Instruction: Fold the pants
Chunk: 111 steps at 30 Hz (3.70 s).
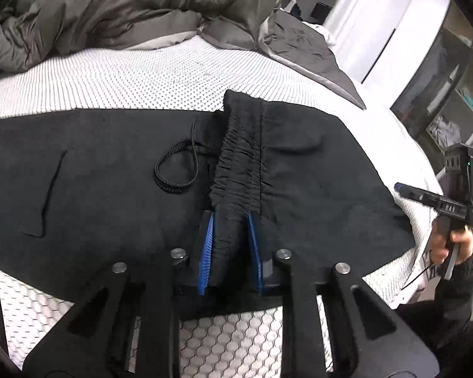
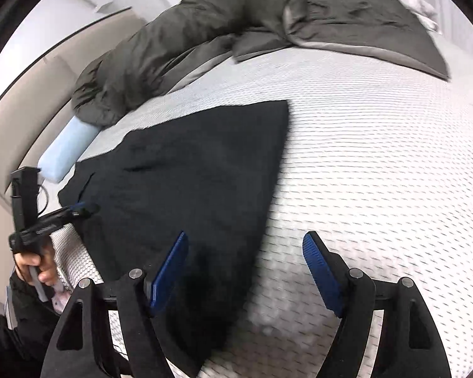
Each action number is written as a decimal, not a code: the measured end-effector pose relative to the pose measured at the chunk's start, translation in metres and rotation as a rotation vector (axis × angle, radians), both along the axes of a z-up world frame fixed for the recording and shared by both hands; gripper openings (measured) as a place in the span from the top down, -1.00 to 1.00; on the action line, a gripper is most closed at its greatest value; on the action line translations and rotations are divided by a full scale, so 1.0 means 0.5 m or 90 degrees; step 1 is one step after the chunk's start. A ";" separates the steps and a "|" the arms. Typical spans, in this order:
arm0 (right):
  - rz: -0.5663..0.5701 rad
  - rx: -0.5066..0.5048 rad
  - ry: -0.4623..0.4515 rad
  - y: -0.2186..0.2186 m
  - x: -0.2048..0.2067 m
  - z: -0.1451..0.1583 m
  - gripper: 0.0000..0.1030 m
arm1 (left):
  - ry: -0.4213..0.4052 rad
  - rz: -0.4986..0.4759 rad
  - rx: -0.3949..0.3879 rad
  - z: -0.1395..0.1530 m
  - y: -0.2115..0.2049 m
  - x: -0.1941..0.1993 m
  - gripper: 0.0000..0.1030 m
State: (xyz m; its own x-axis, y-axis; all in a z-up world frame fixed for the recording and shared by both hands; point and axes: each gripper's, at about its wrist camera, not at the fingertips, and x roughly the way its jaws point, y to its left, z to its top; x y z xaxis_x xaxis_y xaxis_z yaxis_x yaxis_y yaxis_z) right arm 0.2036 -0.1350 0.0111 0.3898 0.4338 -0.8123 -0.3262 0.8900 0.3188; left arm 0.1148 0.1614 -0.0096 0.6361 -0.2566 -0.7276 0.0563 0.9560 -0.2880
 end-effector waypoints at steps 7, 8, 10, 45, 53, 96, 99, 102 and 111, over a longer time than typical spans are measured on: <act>0.015 0.069 0.045 -0.057 -0.038 -0.003 -0.49 | 0.000 0.075 0.075 0.028 0.003 0.020 0.32; 0.030 0.085 0.057 -0.056 -0.046 -0.007 -0.49 | -0.023 0.076 0.075 0.044 -0.009 0.015 0.05; 0.048 0.103 0.066 -0.055 -0.063 -0.012 -0.49 | -0.053 0.053 0.071 0.069 -0.052 0.011 -0.37; -0.089 0.205 0.067 -0.044 0.092 -0.061 0.99 | -0.236 -0.355 0.363 -0.092 -0.633 -0.093 0.92; -0.023 0.177 0.130 -0.049 0.042 -0.042 -0.08 | -0.250 -0.340 0.355 -0.074 -0.627 -0.100 0.92; 0.081 0.228 0.143 -0.066 -0.115 -0.056 0.95 | -0.031 -0.121 0.109 -0.059 -0.456 0.098 -0.29; 0.081 0.224 0.166 -0.069 -0.139 -0.072 0.94 | -0.041 -0.128 0.128 -0.058 -0.466 0.085 -0.29; 0.092 0.223 0.178 -0.071 -0.144 -0.069 0.91 | -0.063 -0.156 0.097 -0.031 -0.476 0.060 -0.29; 0.044 0.225 0.145 -0.086 -0.130 -0.055 0.80 | 0.008 -0.206 0.114 -0.053 -0.555 0.130 -0.30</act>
State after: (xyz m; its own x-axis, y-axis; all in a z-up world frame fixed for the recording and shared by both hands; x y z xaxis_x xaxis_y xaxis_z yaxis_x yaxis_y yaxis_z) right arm 0.1389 -0.1778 -0.0165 0.1772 0.7199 -0.6711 -0.2673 0.6915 0.6712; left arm 0.1797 -0.1163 -0.0359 0.5337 -0.3116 -0.7862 0.3619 0.9244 -0.1207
